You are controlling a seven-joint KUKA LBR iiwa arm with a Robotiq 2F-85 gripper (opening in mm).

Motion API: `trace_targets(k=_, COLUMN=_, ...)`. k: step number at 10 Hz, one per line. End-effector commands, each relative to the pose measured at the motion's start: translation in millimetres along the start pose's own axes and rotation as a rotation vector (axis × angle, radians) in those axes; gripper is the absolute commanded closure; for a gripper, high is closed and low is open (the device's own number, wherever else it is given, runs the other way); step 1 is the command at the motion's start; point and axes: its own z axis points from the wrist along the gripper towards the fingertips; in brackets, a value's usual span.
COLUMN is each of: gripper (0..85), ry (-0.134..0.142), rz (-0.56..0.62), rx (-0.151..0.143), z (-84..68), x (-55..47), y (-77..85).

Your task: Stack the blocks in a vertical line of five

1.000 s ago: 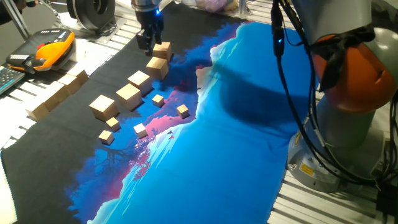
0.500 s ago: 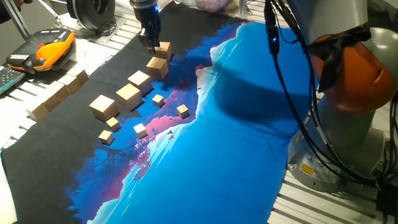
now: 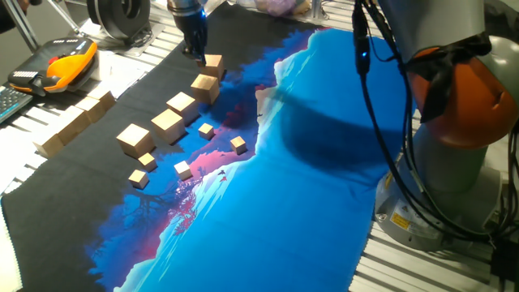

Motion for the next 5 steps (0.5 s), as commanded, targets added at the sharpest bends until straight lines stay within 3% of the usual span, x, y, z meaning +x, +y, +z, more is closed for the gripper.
trace_targets(k=1, gripper=68.0, ry=0.000, rz=-0.001, rx=0.010, z=1.9, x=-5.0, y=-6.3)
trace_targets(k=2, gripper=51.0, ry=0.006, rz=-0.014, rx=0.034, z=7.1, x=-15.6, y=-19.5)
trace_targets(k=4, gripper=17.0, ry=0.029, rz=-0.026, rx=0.038, z=17.5, x=-31.6, y=-49.0)
trace_targets(k=5, gripper=17.0, ry=0.025, rz=-0.027, rx=0.029, z=20.8, x=-38.1, y=-60.8)
